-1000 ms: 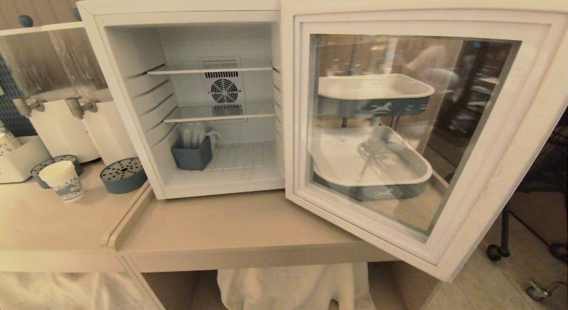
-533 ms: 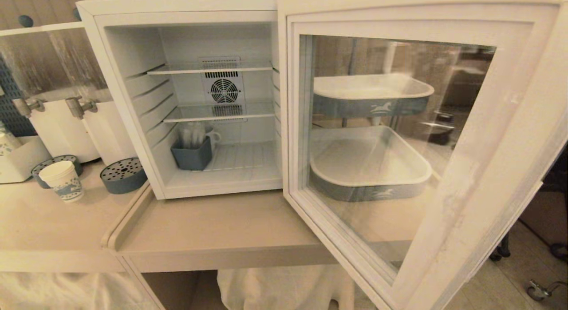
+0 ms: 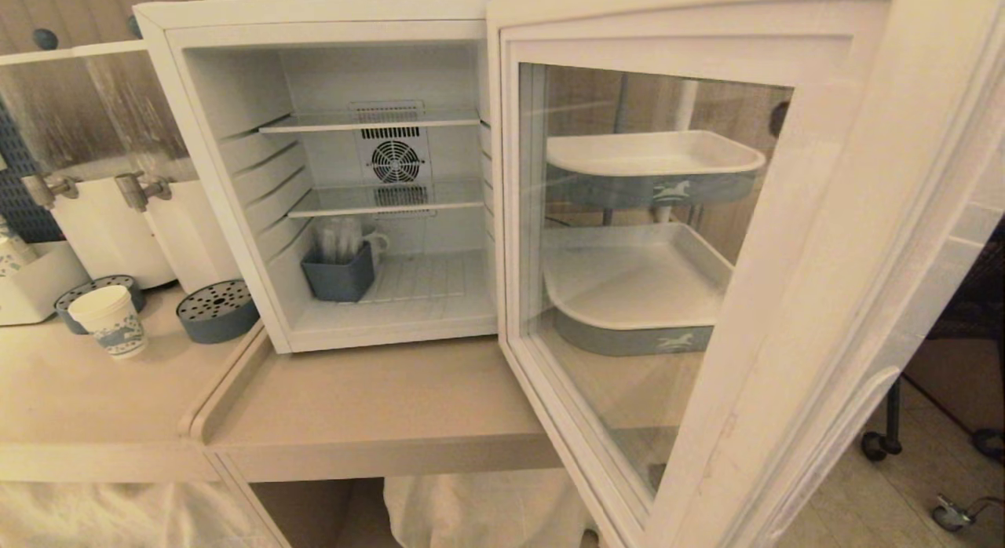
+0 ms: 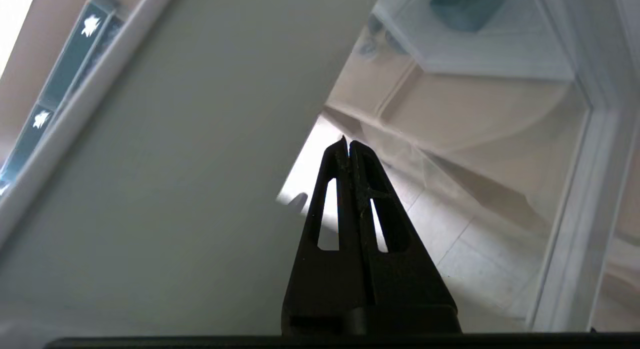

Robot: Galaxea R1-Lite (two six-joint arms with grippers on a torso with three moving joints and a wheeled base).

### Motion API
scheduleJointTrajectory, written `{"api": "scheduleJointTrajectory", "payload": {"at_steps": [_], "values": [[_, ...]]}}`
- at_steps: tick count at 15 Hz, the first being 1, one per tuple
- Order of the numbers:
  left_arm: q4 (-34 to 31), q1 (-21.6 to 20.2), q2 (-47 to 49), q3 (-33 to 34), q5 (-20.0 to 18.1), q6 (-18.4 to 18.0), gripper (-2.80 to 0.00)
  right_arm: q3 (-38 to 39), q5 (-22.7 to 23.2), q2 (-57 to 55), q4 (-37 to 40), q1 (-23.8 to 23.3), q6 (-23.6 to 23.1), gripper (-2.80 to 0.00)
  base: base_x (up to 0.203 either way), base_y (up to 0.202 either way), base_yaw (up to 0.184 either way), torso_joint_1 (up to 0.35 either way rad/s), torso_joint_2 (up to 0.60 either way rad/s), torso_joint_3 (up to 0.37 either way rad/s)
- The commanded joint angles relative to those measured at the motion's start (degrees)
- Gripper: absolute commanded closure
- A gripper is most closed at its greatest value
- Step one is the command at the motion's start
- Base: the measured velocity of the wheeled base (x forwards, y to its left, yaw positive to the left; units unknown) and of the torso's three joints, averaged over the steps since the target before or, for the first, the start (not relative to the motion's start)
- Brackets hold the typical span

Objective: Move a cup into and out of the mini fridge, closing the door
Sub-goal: Close the freezer door

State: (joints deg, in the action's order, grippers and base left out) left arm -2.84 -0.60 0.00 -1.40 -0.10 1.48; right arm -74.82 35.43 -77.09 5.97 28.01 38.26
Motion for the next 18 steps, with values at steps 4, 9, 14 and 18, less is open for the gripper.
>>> {"api": "scheduleJointTrajectory", "payload": {"at_steps": [4,9,14,18], "values": [[0.03,-0.02,0.09,0.0,0.01,0.11,0.0,-10.96,-12.44,-13.08,1.76,9.96,-1.56,0.0,0.0,0.0,0.0,0.0,0.0,0.0],[0.03,-0.02,0.09,0.0,0.01,0.28,0.0,-26.8,-15.76,-24.58,9.17,11.3,-1.86,0.0,0.0,0.0,0.0,0.0,0.0,0.0],[0.03,-0.02,0.09,0.0,0.01,0.37,0.0,-36.5,-18.9,-33.96,10.42,11.95,-4.72,0.0,0.0,0.0,0.0,0.0,0.0,0.0],[0.03,-0.02,0.09,0.0,0.1,0.37,0.0,-36.89,-29.07,-41.89,6.89,14.99,-11.85,0.0,0.0,0.0,0.0,0.0,0.0,0.0]]}}
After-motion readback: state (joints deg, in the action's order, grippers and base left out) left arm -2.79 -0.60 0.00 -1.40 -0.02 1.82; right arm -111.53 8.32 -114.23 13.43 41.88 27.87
